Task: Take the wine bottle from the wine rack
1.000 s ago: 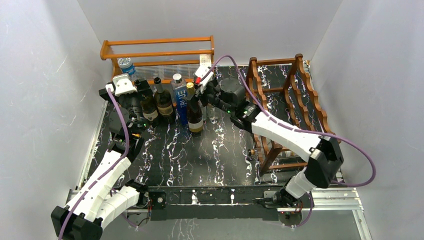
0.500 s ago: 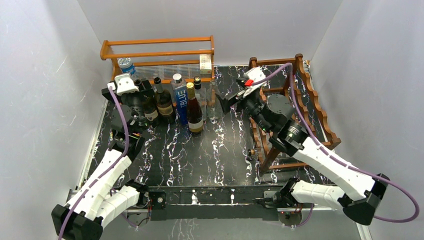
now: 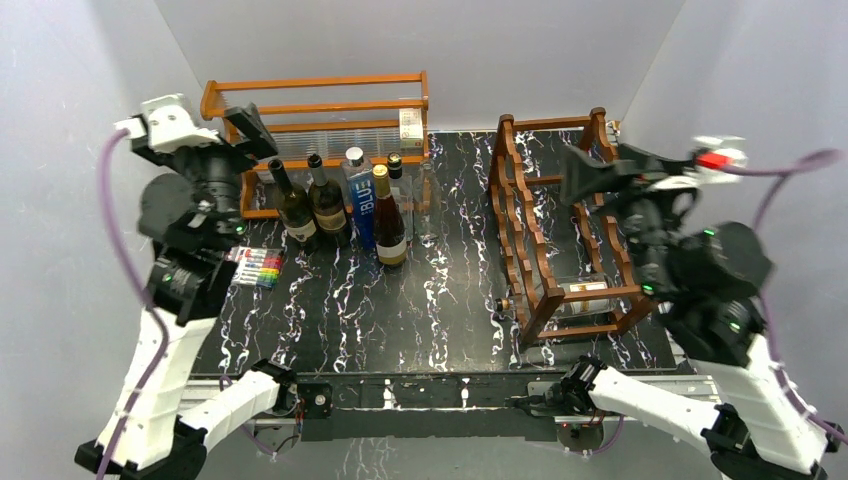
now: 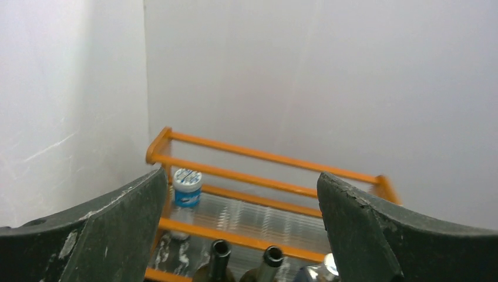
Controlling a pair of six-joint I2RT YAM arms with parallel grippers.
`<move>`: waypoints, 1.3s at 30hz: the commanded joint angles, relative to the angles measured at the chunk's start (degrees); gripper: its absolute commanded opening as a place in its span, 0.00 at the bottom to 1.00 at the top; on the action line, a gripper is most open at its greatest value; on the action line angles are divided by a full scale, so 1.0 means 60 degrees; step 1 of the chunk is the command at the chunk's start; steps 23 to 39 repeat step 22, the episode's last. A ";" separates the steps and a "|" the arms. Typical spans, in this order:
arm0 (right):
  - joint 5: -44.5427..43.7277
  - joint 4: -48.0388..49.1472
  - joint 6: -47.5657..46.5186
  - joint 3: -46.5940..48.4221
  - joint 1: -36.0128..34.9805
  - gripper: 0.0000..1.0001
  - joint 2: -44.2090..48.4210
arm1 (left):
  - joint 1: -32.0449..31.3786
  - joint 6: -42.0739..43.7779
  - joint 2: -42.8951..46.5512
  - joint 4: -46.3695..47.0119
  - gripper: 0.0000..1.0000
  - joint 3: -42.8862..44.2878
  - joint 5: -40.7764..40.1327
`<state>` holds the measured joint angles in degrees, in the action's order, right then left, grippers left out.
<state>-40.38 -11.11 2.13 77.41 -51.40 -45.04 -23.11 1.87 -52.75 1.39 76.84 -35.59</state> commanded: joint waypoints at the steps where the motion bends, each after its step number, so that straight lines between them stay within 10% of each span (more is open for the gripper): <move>1: 0.0080 -0.1095 0.0217 0.0919 0.0026 0.98 0.0463 | -0.0030 -0.1064 0.0108 -0.3084 0.98 0.1623 0.1491; 39: 0.0563 -0.2388 0.0371 0.2408 0.0011 0.98 0.0469 | -0.0030 -0.1362 0.0524 -0.4486 0.98 0.3118 0.1205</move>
